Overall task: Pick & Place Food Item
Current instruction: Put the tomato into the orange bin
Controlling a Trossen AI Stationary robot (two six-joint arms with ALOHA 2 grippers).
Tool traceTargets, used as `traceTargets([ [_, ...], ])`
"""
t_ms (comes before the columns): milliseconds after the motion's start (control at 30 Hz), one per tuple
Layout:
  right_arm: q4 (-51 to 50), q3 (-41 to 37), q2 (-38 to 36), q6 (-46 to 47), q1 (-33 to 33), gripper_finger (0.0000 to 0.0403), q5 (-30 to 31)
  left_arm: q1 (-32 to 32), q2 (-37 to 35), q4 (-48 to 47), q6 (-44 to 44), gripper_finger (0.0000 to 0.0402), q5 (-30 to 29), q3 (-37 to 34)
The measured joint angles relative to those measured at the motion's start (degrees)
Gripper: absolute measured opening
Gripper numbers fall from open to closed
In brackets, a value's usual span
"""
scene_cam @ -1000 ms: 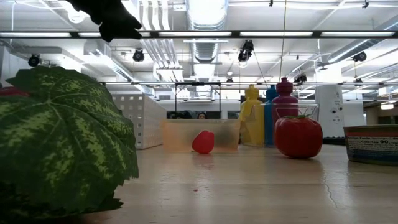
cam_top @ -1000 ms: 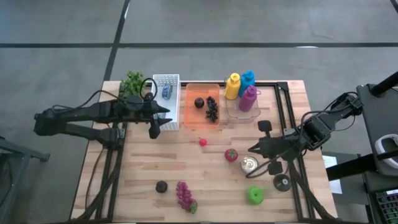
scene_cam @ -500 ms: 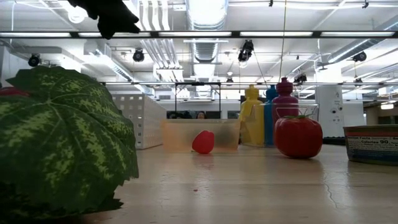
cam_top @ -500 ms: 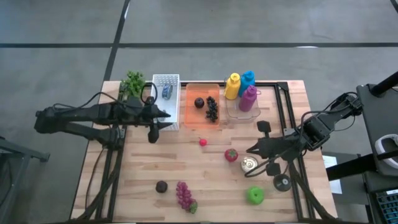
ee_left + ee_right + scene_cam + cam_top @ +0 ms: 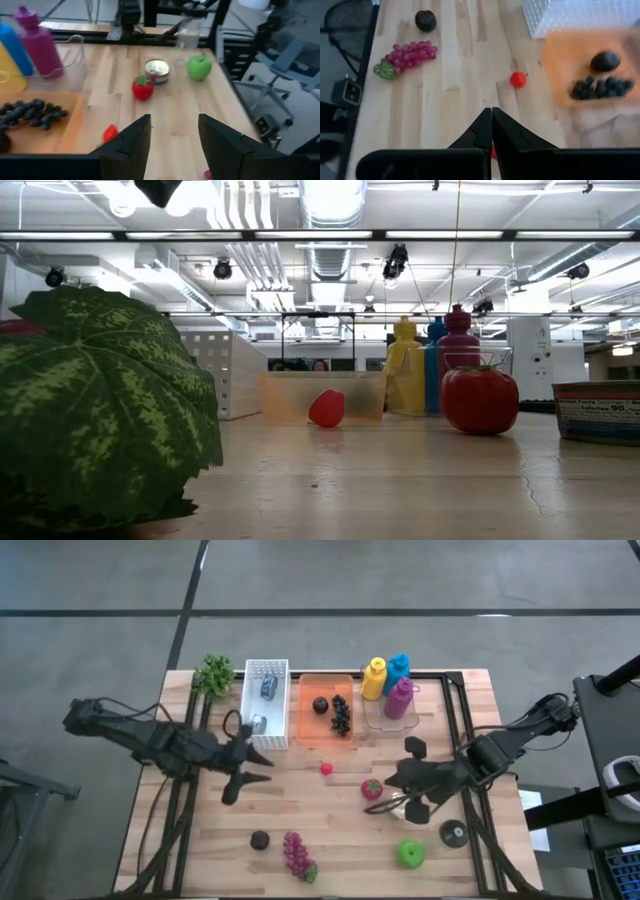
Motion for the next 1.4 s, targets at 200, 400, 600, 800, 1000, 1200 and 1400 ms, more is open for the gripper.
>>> traceTargets([
  [200, -1.39, 0.0, 2.51, 8.06, -1.62, 0.0008, -0.46, -6.58, 0.02, 1.77, -4.09, 0.0177, -4.18, 0.0],
  [400, -1.37, 0.0, 5.11, 7.9, -1.6, 0.0008, -3.56, -11.98, 0.02, 4.43, -5.23, 0.0183, -11.34, 0.0],
  [600, 0.86, 0.0, 8.12, 7.83, -2.56, 0.0029, -7.65, -13.57, 0.04, 5.47, -6.38, 0.0186, -11.5, 0.0],
  [800, 2.17, 0.95, 11.52, 6.51, -4.46, 0.0089, -13.82, -13.57, 0.04, 5.43, -6.97, 0.0176, -11.51, 0.0],
  [1000, 1.9, 2.45, 13.18, 6.36, -5.91, 0.0161, -14.55, -13.57, 0.04, 5.43, -6.22, 0.0169, -11.71, 0.0],
  [1200, 1.13, 2.67, 13.83, 7.93, -9.34, 0.0214, -17.8, -13.57, 0.07, 4.72, -5.86, 0.0171, -11.71, 0.0],
  [1400, 0.31, 1.8, 13.98, 7.2, -11.15, 0.0249, -18.01, -13.57, 0.04, 4.8, -4.54, 0.0181, -11.71, 0.0],
])
